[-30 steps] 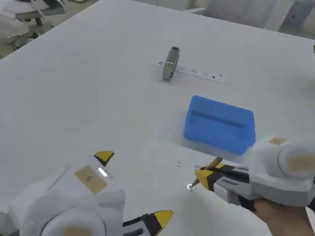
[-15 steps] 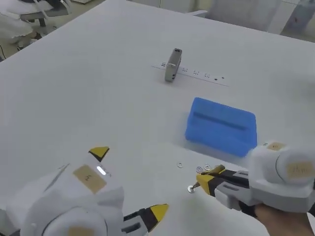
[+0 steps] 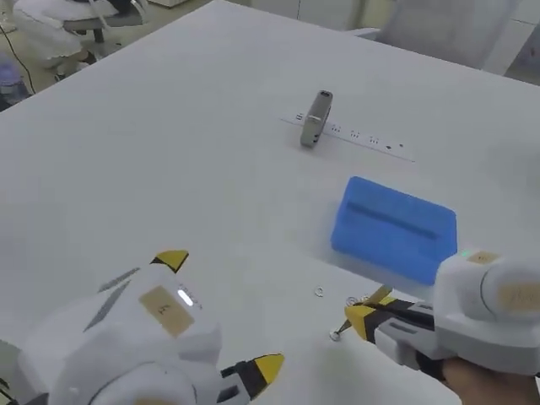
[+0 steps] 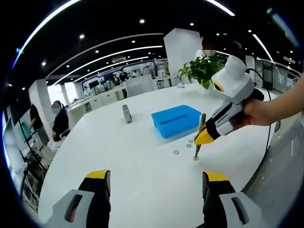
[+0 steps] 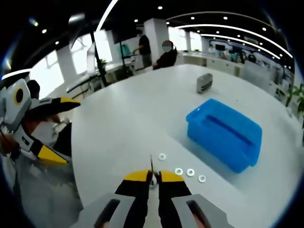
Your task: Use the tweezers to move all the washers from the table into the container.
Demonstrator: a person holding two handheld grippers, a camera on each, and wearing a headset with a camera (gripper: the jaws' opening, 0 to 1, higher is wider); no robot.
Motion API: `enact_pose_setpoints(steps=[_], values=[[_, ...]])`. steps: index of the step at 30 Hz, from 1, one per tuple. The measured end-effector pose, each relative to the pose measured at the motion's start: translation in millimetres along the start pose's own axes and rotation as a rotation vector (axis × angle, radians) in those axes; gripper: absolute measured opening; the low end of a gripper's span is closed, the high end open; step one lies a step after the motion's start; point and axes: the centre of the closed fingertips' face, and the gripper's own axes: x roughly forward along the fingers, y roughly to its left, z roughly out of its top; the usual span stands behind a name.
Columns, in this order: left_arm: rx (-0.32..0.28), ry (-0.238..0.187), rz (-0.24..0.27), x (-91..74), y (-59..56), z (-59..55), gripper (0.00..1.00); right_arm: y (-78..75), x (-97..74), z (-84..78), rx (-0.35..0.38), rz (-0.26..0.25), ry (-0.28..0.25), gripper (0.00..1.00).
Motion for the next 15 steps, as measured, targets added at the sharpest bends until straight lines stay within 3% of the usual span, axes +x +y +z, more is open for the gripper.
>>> enact_pose_setpoints(steps=[5,11,15], values=[[-0.057,0.006,-0.002,-1.2,5.1,-3.0,0.78,-0.5,1.0,1.0,0.017,-0.011,0.005,0.02],[-0.022,0.014,0.026,-1.5,6.6,-5.5,0.78,1.4,3.1,2.2,0.020,-0.011,0.005,0.03],[-0.018,0.017,0.016,-1.6,4.8,-6.1,0.77,2.8,3.8,2.7,0.012,-0.020,-0.001,0.02]])
